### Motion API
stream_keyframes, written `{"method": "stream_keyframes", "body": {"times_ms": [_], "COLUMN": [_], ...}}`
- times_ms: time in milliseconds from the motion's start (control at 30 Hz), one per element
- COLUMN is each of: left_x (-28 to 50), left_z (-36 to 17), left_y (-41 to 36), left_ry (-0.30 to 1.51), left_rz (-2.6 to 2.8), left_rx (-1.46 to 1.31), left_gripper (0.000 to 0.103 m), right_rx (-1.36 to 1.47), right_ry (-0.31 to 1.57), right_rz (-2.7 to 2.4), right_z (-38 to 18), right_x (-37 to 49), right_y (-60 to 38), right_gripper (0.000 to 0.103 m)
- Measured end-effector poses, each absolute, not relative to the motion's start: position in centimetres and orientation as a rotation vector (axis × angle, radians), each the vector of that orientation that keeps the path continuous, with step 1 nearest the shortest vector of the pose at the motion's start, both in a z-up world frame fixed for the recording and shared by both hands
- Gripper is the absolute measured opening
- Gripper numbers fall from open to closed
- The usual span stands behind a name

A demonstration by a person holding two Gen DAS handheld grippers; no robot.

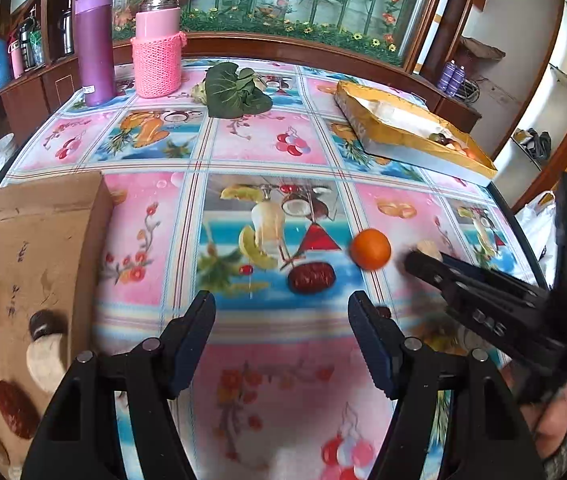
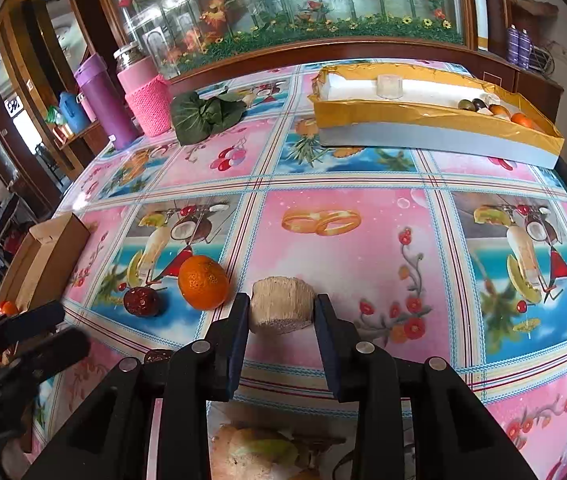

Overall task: Organize fruits
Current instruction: 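Grasp a beige cylindrical snack with the right tool while the left tool grasps a red date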

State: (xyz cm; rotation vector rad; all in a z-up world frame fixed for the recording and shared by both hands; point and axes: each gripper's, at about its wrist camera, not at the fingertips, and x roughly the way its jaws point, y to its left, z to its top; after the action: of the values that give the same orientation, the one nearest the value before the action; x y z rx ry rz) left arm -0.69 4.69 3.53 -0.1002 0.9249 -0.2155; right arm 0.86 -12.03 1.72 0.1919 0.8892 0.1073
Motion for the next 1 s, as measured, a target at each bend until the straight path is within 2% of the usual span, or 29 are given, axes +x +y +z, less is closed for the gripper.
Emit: {"method": "stream_keyframes", "body": {"times_ms": [133, 267, 367, 400, 467, 767, 1000], "left_x": [0.9, 1.7, 1.6, 1.5, 1.5, -1.4, -5.9], "left_z": [2.6, 1.6, 1.3, 1.3, 1.2, 3.7, 6.6], "left_y": [4.0, 3.0, 2.3, 2.0, 1.8, 3.9, 9.4], "left_ry": [0.938, 0.968, 0.948, 0.94, 0.93, 0.884, 0.812], "left_rz": [-0.226, -0.262, -0.27, -0.268, -0.259, -0.22, -0.101], "left_rx": [-0.111, -0.111, -0.08, -0.065, -0.034, -0.078, -0.088], "left_gripper": [0.065, 0.052, 0.048, 0.039, 0.032, 0.032, 0.032], "right_rx": [0.233, 0.241, 0.216, 0.208, 0.198, 0.185, 0.177], "right_ry": [0.878, 0.874, 0.86, 0.854, 0.845, 0.822, 0.82], "right_rz": [0.115, 0.122, 0.112, 0.109, 0.105, 0.068, 0.032], "right_z": [2.0, 2.1, 2.4, 2.5, 2.6, 2.8, 2.5], "right_x": [0.5, 0.5, 0.3, 0.2, 0.1, 0.1, 0.1], "right_y": [-12.8, -12.7, -12.3, -12.2, -12.1, -12.6, -12.8], "right_gripper": [0.035, 0.035, 0.035, 0.035, 0.035, 0.035, 0.034]}}
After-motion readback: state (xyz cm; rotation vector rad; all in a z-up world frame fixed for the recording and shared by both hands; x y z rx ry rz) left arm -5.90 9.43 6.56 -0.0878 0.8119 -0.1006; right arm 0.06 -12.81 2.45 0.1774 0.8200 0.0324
